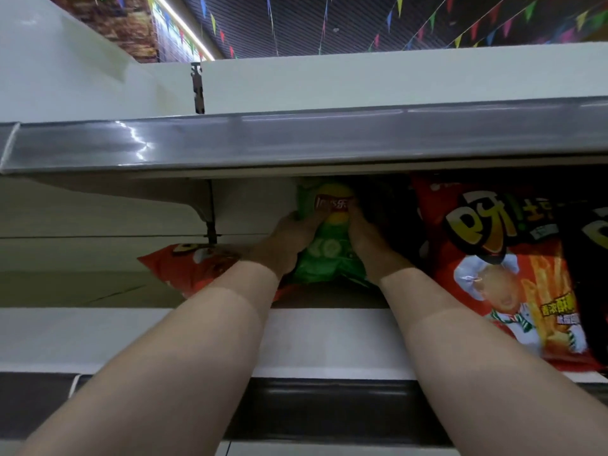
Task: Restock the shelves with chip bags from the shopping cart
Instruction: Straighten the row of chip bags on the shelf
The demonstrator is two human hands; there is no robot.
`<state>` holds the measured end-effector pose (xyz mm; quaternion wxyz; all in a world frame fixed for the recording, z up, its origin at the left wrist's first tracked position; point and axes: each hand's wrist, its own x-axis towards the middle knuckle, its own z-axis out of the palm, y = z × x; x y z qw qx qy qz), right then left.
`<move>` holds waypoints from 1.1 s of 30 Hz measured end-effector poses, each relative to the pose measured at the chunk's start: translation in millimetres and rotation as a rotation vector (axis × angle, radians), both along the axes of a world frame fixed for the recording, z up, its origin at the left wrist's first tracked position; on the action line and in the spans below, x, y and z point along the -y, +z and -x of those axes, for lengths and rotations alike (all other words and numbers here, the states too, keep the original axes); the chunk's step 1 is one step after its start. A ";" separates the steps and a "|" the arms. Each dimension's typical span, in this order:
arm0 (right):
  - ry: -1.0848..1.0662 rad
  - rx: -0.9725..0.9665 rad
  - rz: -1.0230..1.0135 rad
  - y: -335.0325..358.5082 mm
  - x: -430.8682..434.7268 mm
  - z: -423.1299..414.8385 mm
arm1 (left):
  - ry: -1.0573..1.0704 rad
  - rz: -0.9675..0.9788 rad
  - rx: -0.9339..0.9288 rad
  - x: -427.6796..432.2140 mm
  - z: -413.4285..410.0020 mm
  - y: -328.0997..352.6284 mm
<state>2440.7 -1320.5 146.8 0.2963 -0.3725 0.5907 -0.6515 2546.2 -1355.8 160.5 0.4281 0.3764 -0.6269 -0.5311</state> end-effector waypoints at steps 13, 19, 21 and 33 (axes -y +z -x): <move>0.019 -0.146 -0.076 -3.8 -1.0 7.3 | -0.204 -0.110 0.226 26.9 -21.8 -20.4; 0.100 -0.398 -0.240 -6.6 -10.6 7.0 | -0.185 -0.096 0.221 24.4 -20.5 -21.8; 0.099 -0.631 -0.337 -11.0 -11.5 4.9 | -0.197 -0.004 0.426 20.4 -21.2 -23.6; 0.008 -0.793 -0.461 -23.8 -12.4 12.4 | -0.093 0.291 0.789 16.8 -20.0 -29.5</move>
